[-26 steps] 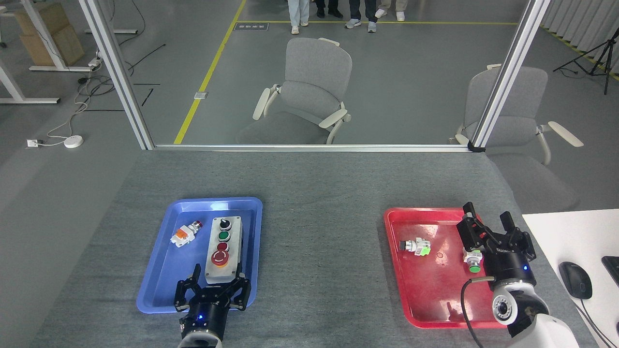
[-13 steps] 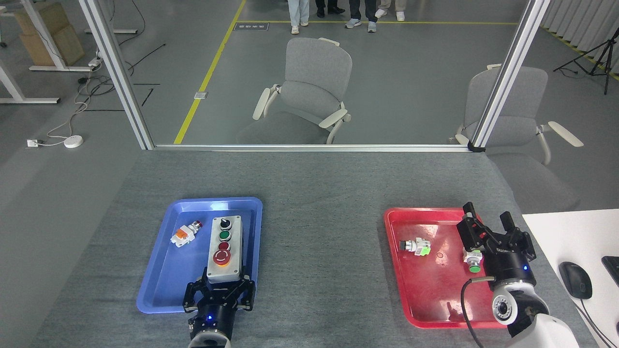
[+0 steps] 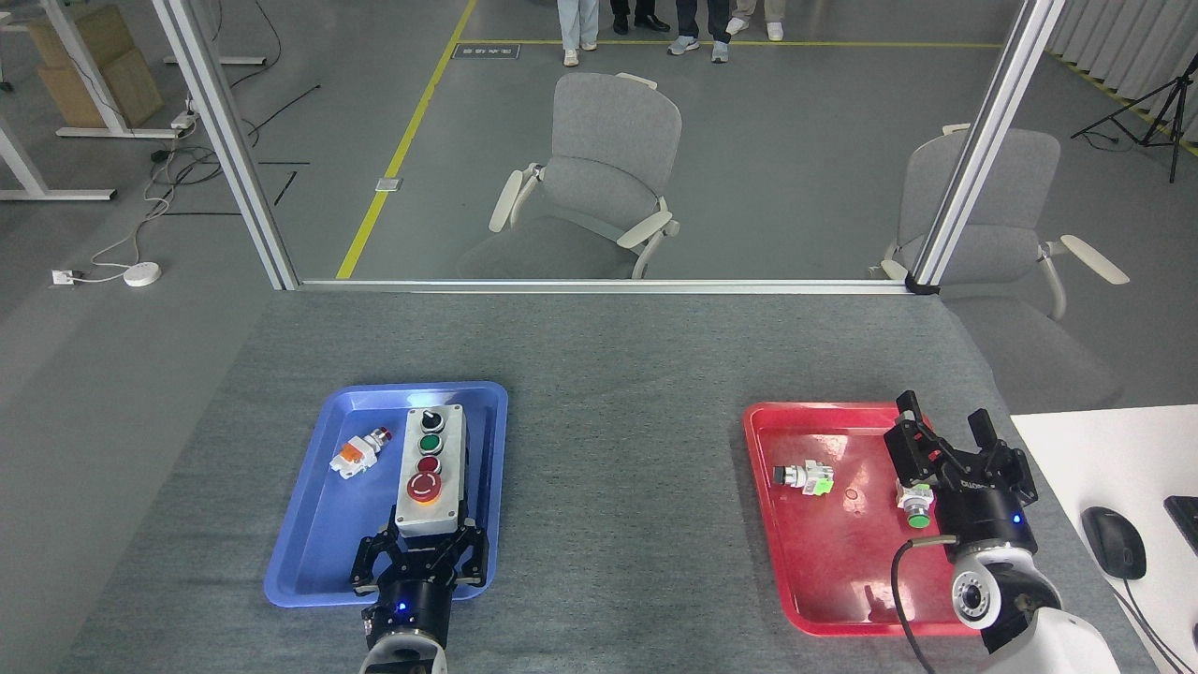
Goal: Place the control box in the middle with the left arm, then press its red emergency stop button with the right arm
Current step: 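Slide the control box out of the blue tray to the table middle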
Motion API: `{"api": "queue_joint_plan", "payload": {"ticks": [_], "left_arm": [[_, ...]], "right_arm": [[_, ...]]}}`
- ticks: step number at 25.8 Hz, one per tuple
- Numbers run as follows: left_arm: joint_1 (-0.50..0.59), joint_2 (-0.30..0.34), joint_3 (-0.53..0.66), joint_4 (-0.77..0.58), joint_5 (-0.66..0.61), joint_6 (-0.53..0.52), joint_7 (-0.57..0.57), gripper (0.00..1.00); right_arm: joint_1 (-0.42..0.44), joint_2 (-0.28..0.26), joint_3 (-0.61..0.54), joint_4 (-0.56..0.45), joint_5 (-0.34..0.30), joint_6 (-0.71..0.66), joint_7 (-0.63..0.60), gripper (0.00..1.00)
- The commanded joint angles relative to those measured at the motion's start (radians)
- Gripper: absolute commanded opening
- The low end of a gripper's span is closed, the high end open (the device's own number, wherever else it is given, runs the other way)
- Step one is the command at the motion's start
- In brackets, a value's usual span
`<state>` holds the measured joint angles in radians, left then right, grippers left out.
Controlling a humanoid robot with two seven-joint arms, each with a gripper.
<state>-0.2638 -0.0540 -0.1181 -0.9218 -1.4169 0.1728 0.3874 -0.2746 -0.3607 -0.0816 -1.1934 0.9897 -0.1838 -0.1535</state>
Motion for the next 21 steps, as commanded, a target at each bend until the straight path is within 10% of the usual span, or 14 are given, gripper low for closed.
{"api": "queue_joint_plan", "payload": {"ticks": [1,21], "left_arm": [[0.008,-0.009,-0.003,-0.061,0.001,-0.007,0.005,0.42],[-0.04,-0.084,-0.474,-0.088,0.087,0.203,-0.03,0.4]], "right_arm": [[0.0,0.0,-0.001,0.0,0.0,0.0,-0.003,1.0],[-0.003,0.005,-0.003,0.0,-0.003,0.001,-0.003,1.0]]}}
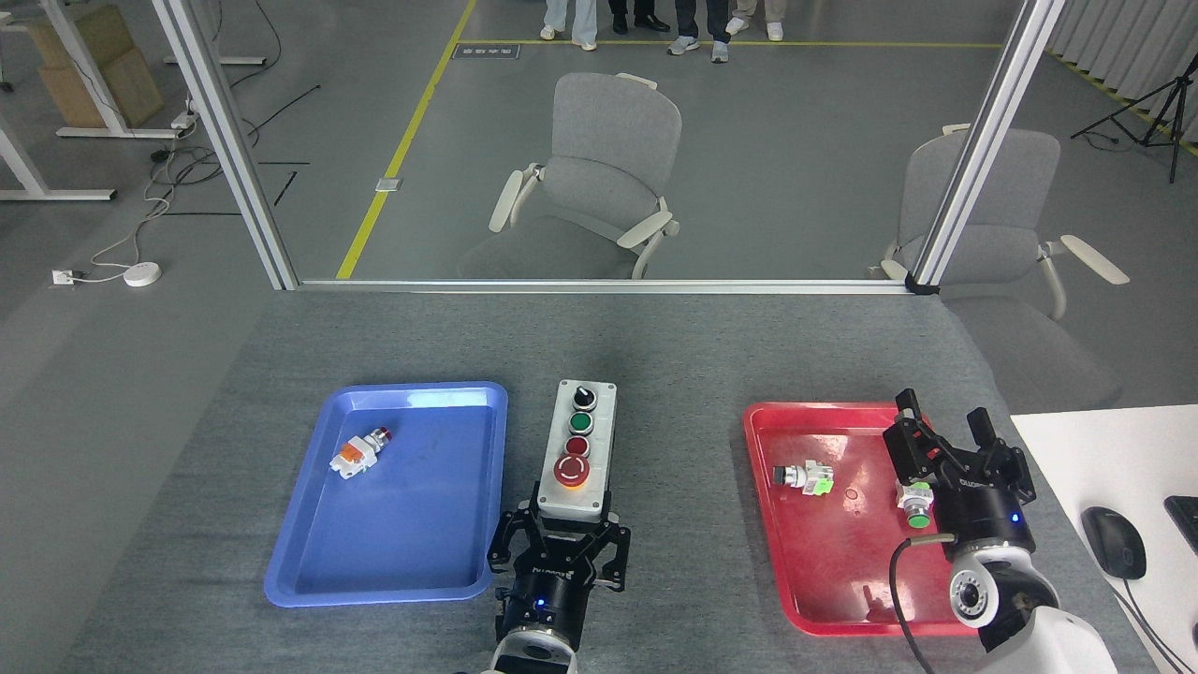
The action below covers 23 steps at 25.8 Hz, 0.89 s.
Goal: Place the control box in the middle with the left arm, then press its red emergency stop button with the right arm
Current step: 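Slide the control box out of the blue tray to the table middle, then hold the control box in place with the left gripper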
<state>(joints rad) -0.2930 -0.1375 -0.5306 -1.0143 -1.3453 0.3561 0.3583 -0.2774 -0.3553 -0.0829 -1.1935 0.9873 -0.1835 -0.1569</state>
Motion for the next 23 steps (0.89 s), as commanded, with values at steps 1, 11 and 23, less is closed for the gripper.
{"api": "queue_joint_plan", "payload": {"ticks": [1,11,23], "left_arm": [[-0.012,-0.001,-0.084,0.005,0.023,0.02,-0.001,0.39],[-0.037,-0.001,-0.201,0.128,0.044,-0.091,-0.042,0.4],[-0.086,-0.001,-0.201,0.21,0.081,-0.083,-0.033,0.41]], "right_arm": [[-0.005,-0.001,0.0,0.0,-0.001,0.001,0.0,1.0],[-0.012,-0.002,-0.001,0.0,-0.004,0.007,0.002,1.0],[-0.011,0.001,-0.001,0.0,-0.001,0.01,0.003,1.0]]}}
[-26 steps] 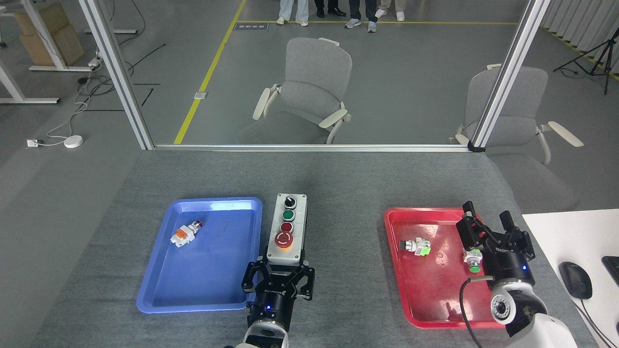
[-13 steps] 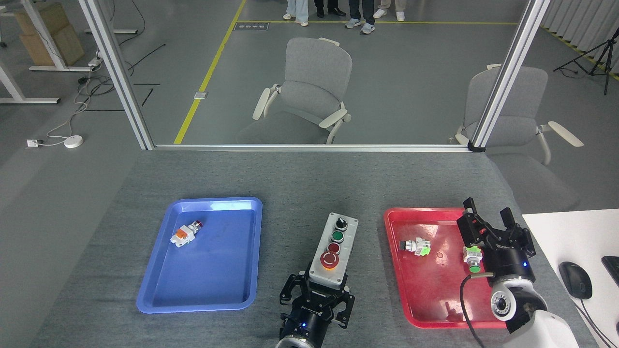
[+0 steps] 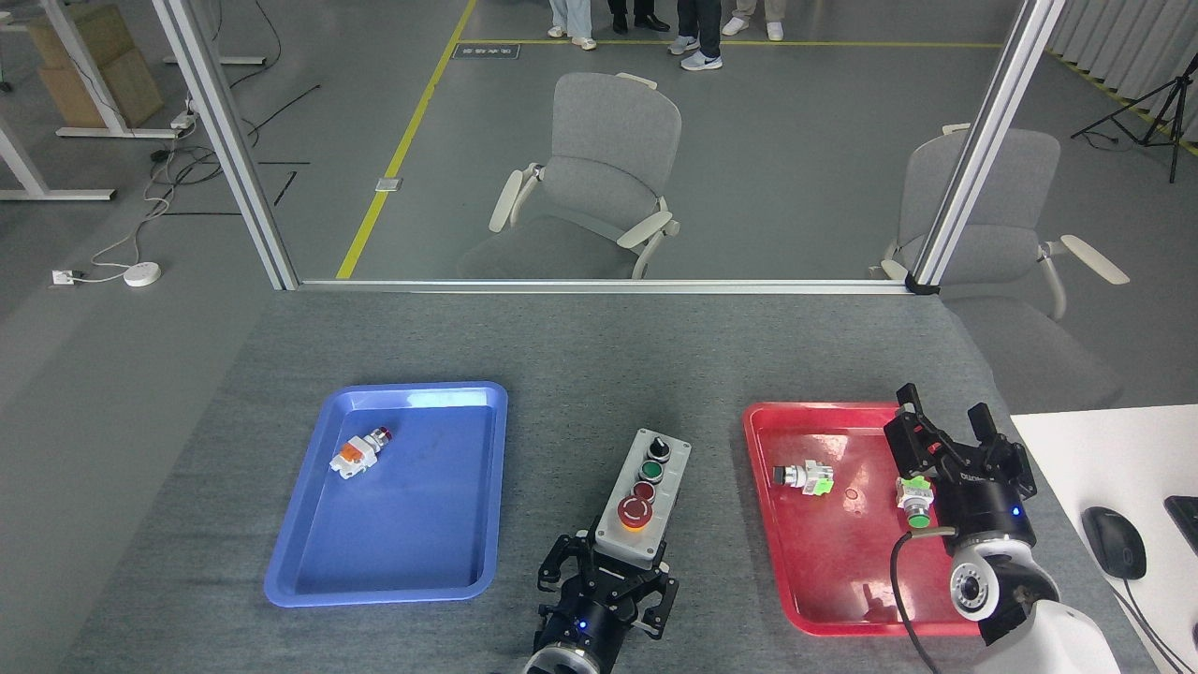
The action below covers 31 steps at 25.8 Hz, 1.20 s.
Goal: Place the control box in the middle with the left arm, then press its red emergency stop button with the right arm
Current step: 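Hold the control box in place with the left gripper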
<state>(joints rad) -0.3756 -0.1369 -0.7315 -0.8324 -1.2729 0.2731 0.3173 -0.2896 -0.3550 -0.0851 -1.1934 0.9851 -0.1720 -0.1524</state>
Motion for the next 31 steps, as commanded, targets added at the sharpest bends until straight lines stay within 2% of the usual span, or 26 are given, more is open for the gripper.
{"api": "queue_joint_plan", "payload": {"ticks": [1,7,9,11,18,24,25,26,27,28,29,31], "left_arm": [[-0.005,-0.001,0.0,0.036,0.009,-0.003,0.008,0.41],[-0.009,0.0,0.0,0.053,0.013,-0.014,0.008,0.46],[-0.009,0.0,0.0,0.053,0.013,-0.014,0.008,0.53],[-0.009,0.0,0.0,0.052,0.017,-0.012,0.009,0.71],[-0.009,0.0,-0.002,0.05,0.03,-0.015,0.014,0.94],[-0.009,0.002,-0.006,0.042,0.029,-0.011,0.06,0.98],[-0.009,0.002,-0.006,0.042,0.029,-0.011,0.06,0.98],[-0.009,0.002,-0.009,0.042,0.029,-0.011,0.06,0.98],[-0.009,0.002,-0.014,0.042,0.029,-0.011,0.06,0.99],[-0.009,0.002,-0.016,0.042,0.029,-0.011,0.06,0.99],[-0.009,0.002,-0.016,0.042,0.029,-0.011,0.06,0.99],[-0.009,0.002,-0.016,0.038,0.029,-0.009,0.062,0.99]], "right_arm": [[0.001,0.001,0.001,0.0,0.001,-0.001,-0.001,1.0],[0.001,0.001,-0.001,0.0,0.0,-0.001,-0.003,1.0],[0.001,-0.001,-0.001,0.0,0.0,0.0,-0.003,1.0],[0.001,0.001,-0.001,0.0,0.0,-0.001,-0.003,1.0],[0.001,0.002,0.001,0.0,0.004,-0.006,-0.006,1.0],[0.0,0.001,0.002,0.0,0.015,-0.012,-0.009,0.98],[0.0,0.001,0.004,0.0,0.017,-0.015,-0.01,0.93],[0.0,0.001,0.004,0.0,0.017,-0.024,-0.012,0.77],[-0.002,0.001,0.004,0.0,0.015,-0.044,-0.01,0.54],[-0.002,0.001,0.004,0.002,0.014,-0.073,-0.01,0.38],[-0.002,0.001,0.004,0.003,0.014,-0.109,-0.01,0.3],[0.0,-0.001,0.007,0.006,0.014,-0.193,-0.009,0.26]]}}
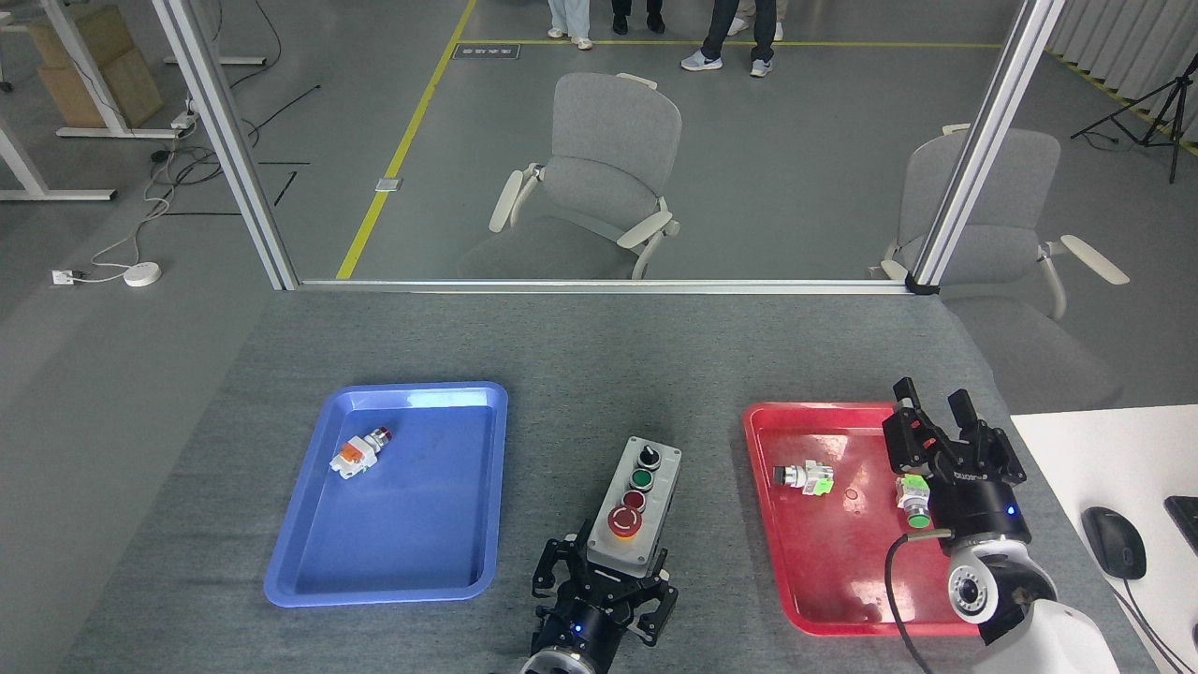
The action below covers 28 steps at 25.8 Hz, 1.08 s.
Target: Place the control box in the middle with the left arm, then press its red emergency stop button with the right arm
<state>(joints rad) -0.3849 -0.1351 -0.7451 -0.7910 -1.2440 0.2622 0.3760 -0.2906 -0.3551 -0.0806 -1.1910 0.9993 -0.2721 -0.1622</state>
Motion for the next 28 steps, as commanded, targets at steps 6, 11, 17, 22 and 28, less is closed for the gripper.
{"api": "queue_joint_plan", "payload": {"ticks": [6,11,17,22,28], "left_arm": [[0.049,0.008,0.007,-0.128,-0.011,0.015,0.034,0.99],[0.077,0.023,0.013,-0.241,-0.012,0.028,0.035,0.99],[0.12,0.109,0.125,-0.359,-0.003,0.04,0.023,0.99],[0.162,0.2,0.291,-0.387,0.015,-0.017,0.018,0.99],[0.167,0.242,0.417,-0.384,0.023,-0.08,0.018,0.99]], "right_arm": [[-0.032,-0.004,0.093,0.021,-0.007,-0.374,0.007,0.0],[-0.039,0.004,0.147,0.044,0.007,-0.46,0.053,0.0],[-0.062,0.074,0.228,0.137,0.035,-0.46,0.208,0.0],[-0.079,0.093,0.295,0.177,0.059,-0.461,0.208,0.0],[-0.078,0.108,0.318,0.191,0.065,-0.45,0.208,0.0]]}}
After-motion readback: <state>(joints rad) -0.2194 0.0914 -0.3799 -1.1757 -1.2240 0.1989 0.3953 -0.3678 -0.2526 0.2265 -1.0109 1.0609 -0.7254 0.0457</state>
